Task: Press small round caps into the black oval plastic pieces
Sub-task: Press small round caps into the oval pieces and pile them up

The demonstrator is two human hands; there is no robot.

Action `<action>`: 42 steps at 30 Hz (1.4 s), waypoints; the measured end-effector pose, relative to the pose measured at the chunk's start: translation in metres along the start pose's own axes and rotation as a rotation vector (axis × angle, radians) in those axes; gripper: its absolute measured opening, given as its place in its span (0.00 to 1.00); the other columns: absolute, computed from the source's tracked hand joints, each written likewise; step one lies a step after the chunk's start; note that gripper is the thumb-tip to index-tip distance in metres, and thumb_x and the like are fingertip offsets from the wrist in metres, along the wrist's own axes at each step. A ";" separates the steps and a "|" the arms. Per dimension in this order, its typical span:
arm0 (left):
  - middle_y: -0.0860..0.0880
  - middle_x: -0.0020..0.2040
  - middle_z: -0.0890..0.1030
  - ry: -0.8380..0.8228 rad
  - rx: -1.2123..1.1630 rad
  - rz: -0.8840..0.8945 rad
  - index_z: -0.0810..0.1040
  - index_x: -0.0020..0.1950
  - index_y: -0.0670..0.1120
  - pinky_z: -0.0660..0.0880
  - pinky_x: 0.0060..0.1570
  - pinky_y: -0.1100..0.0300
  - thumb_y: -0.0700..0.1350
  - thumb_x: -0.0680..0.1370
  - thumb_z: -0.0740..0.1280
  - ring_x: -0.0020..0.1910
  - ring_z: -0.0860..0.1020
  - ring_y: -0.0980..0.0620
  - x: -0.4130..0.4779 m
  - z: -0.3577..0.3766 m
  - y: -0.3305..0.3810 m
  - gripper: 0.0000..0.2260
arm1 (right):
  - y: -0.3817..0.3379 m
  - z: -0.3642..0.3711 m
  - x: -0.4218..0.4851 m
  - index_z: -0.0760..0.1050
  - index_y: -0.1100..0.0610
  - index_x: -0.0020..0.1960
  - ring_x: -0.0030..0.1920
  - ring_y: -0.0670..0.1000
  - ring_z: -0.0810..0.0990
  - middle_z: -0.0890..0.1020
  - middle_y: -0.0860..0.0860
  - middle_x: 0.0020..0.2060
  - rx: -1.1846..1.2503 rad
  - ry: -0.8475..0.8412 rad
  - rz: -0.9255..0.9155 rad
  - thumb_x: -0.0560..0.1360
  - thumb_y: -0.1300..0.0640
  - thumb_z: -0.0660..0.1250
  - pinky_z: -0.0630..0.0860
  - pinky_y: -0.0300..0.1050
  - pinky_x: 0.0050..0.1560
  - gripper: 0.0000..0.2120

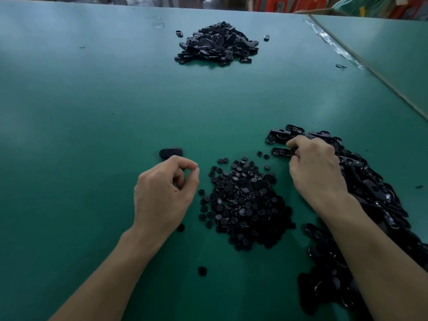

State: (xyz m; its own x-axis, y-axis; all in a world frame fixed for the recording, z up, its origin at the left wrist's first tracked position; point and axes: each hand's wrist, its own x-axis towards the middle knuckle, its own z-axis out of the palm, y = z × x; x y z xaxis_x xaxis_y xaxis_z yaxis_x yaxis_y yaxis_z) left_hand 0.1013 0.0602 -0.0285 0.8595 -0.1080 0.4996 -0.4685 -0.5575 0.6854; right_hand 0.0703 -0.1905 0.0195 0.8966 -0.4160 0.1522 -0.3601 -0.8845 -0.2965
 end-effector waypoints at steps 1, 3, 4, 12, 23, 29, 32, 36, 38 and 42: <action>0.57 0.26 0.69 -0.007 -0.004 0.005 0.80 0.42 0.51 0.70 0.26 0.59 0.46 0.75 0.71 0.25 0.69 0.55 -0.001 0.001 0.001 0.03 | 0.000 -0.001 -0.001 0.76 0.58 0.67 0.52 0.59 0.78 0.78 0.60 0.55 0.005 0.009 -0.002 0.79 0.67 0.62 0.75 0.51 0.54 0.17; 0.56 0.25 0.68 -0.014 -0.010 0.006 0.80 0.42 0.51 0.71 0.26 0.57 0.47 0.75 0.71 0.25 0.68 0.56 -0.001 0.001 0.002 0.03 | -0.002 -0.004 -0.003 0.76 0.57 0.67 0.51 0.59 0.79 0.78 0.61 0.55 0.014 0.038 -0.012 0.79 0.67 0.63 0.75 0.51 0.53 0.18; 0.56 0.25 0.68 -0.016 -0.012 0.008 0.80 0.42 0.51 0.71 0.26 0.56 0.47 0.75 0.71 0.24 0.68 0.56 -0.001 0.001 0.002 0.03 | -0.003 -0.005 -0.004 0.76 0.57 0.68 0.51 0.60 0.79 0.78 0.61 0.56 0.020 0.057 -0.018 0.79 0.68 0.63 0.76 0.52 0.53 0.18; 0.58 0.27 0.70 -0.011 -0.104 0.048 0.81 0.43 0.49 0.66 0.30 0.70 0.44 0.75 0.72 0.26 0.70 0.57 -0.002 0.001 0.008 0.02 | -0.012 -0.023 -0.005 0.76 0.53 0.69 0.50 0.55 0.78 0.81 0.58 0.55 0.080 0.006 -0.015 0.79 0.68 0.62 0.76 0.49 0.59 0.21; 0.53 0.38 0.85 -0.195 -0.622 -0.192 0.83 0.46 0.52 0.76 0.29 0.63 0.48 0.73 0.75 0.34 0.84 0.54 -0.005 0.001 0.022 0.04 | -0.054 -0.019 -0.039 0.81 0.48 0.51 0.47 0.50 0.86 0.87 0.45 0.43 0.836 -0.543 -0.242 0.77 0.67 0.69 0.81 0.48 0.56 0.13; 0.50 0.35 0.85 -0.251 -0.760 -0.276 0.82 0.45 0.45 0.78 0.31 0.64 0.44 0.71 0.73 0.32 0.82 0.57 -0.003 0.002 0.021 0.05 | -0.058 -0.010 -0.044 0.81 0.49 0.48 0.44 0.45 0.84 0.85 0.48 0.41 0.837 -0.413 -0.203 0.75 0.63 0.73 0.80 0.42 0.52 0.09; 0.50 0.35 0.84 -0.221 -0.800 -0.301 0.82 0.44 0.45 0.79 0.33 0.64 0.43 0.72 0.72 0.31 0.82 0.55 -0.002 0.003 0.021 0.03 | -0.060 -0.007 -0.045 0.82 0.49 0.48 0.39 0.41 0.82 0.85 0.45 0.38 0.734 -0.376 -0.207 0.74 0.56 0.75 0.77 0.31 0.43 0.04; 0.51 0.36 0.83 -0.217 -0.847 -0.323 0.83 0.42 0.51 0.80 0.36 0.61 0.44 0.74 0.74 0.33 0.82 0.53 -0.001 0.002 0.019 0.03 | -0.059 -0.005 -0.047 0.83 0.50 0.44 0.35 0.40 0.81 0.85 0.45 0.35 0.700 -0.387 -0.195 0.75 0.55 0.73 0.76 0.31 0.40 0.01; 0.50 0.36 0.84 -0.231 -0.840 -0.320 0.83 0.43 0.51 0.80 0.37 0.61 0.42 0.74 0.73 0.33 0.83 0.52 -0.001 0.003 0.017 0.04 | -0.059 -0.005 -0.046 0.83 0.50 0.43 0.35 0.41 0.82 0.85 0.44 0.35 0.724 -0.378 -0.177 0.76 0.55 0.73 0.78 0.35 0.42 0.03; 0.48 0.37 0.85 -0.258 -0.862 -0.331 0.81 0.46 0.47 0.80 0.38 0.62 0.39 0.73 0.74 0.34 0.83 0.54 -0.002 0.004 0.016 0.05 | -0.058 -0.004 -0.044 0.82 0.49 0.42 0.34 0.43 0.82 0.85 0.44 0.35 0.750 -0.387 -0.169 0.76 0.56 0.72 0.80 0.42 0.43 0.05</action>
State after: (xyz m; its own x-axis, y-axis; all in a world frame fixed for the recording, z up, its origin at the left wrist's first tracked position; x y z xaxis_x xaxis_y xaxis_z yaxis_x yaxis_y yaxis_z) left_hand 0.0932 0.0482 -0.0205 0.9457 -0.2889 0.1490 -0.0945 0.1942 0.9764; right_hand 0.0507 -0.1222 0.0337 0.9968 -0.0688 -0.0413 -0.0702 -0.4980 -0.8643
